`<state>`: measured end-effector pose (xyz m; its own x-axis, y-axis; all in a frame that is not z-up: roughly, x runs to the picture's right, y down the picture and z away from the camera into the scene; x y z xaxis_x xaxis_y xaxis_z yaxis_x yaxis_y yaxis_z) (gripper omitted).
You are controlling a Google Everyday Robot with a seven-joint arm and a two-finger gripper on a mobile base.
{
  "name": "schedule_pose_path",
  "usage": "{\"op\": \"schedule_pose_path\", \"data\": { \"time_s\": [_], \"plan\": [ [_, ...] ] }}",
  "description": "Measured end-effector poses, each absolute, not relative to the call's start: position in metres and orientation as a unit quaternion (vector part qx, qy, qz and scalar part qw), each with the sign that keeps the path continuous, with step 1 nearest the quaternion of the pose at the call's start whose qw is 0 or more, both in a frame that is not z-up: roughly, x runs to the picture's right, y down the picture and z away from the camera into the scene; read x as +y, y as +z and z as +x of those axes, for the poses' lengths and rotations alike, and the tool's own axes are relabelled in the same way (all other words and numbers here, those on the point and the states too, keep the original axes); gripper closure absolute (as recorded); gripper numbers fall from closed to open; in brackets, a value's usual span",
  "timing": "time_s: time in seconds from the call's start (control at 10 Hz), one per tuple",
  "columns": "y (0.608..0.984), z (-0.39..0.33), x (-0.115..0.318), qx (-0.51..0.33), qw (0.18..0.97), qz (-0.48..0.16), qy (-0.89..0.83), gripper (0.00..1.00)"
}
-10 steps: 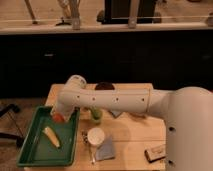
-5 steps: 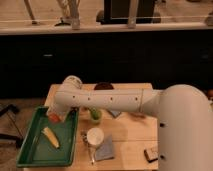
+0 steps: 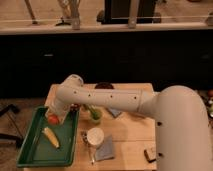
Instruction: Place apple in tray
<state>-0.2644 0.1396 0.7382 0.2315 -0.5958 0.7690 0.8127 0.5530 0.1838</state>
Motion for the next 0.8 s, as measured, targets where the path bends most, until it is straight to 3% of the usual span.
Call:
{"op": "schedule_pose_path", "data": {
  "time_s": [0.8],
  "plan": [
    [0.742,-0.275,0.156,-0.506,0.742,-0.192,-0.396,0.99]
  ]
}}
